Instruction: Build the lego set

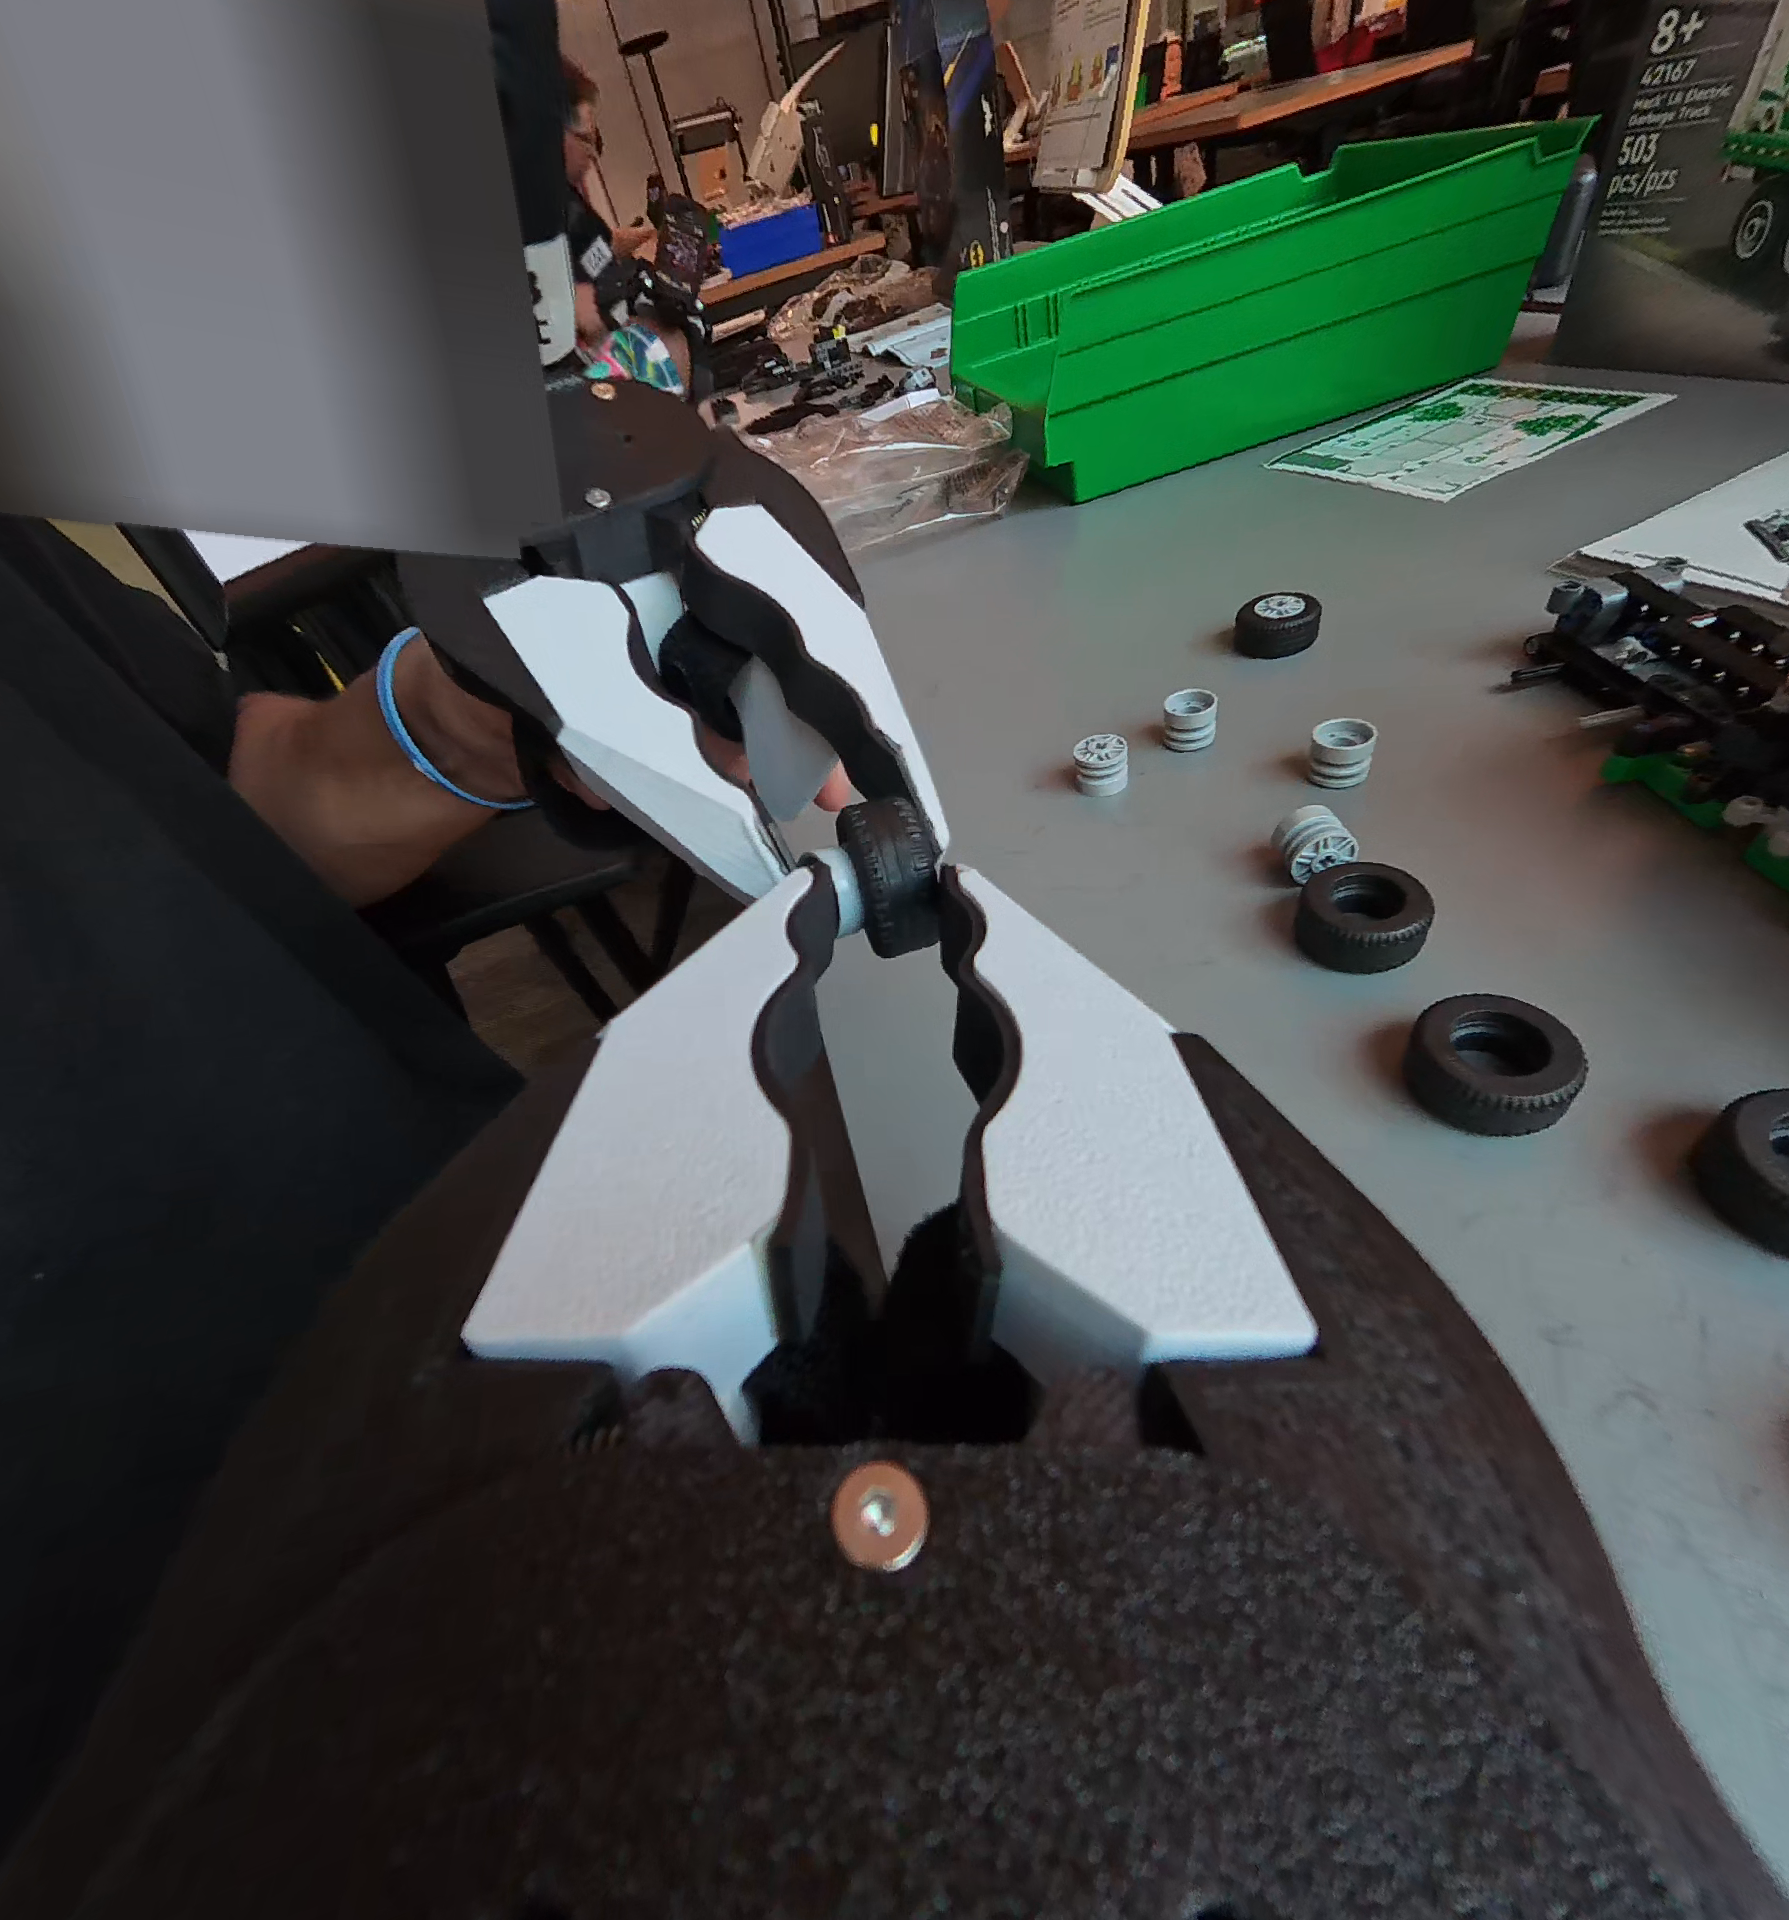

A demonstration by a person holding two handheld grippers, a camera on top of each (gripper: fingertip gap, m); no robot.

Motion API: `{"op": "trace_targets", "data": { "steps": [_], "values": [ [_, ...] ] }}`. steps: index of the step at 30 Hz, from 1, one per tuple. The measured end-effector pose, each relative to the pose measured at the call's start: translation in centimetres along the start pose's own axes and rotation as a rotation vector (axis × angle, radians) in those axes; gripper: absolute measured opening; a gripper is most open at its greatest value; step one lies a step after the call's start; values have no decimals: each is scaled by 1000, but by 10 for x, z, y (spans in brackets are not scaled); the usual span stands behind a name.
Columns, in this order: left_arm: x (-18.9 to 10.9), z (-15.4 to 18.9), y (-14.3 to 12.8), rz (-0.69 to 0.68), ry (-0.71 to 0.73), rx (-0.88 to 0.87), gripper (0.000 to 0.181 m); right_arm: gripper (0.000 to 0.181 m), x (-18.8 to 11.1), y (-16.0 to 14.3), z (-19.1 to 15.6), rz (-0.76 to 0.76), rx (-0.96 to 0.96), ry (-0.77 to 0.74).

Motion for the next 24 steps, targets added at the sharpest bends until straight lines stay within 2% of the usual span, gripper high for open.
{"op": "trace_targets", "data": {
  "steps": [8, 12, 19, 24],
  "values": [
    [-6, 6, 8, 82, -102, -43, 24, 21, -6, 5, -4, 93, 93, 162],
    [-5, 8, 7, 66, -84, -1, 24, 21, -7, 4, -3, 71, 66, 155],
    [-1, 10, 2, -6, -37, 102, 24, 21, -7, 1, -7, -43, -143, 59],
    [0, 15, -4, -56, -113, 116, 24, 27, -8, 2, -18, -209, -272, 41]
  ]
}}
Point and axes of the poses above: each gripper's, where its closed fingertips meet, x out along the fingers, y out of its top, z = x × y across the jaws, the point moved 7 cm from there along -x, back along the fingers, and after that the axes turned 3 degrees about y, right-handed, at the moved point
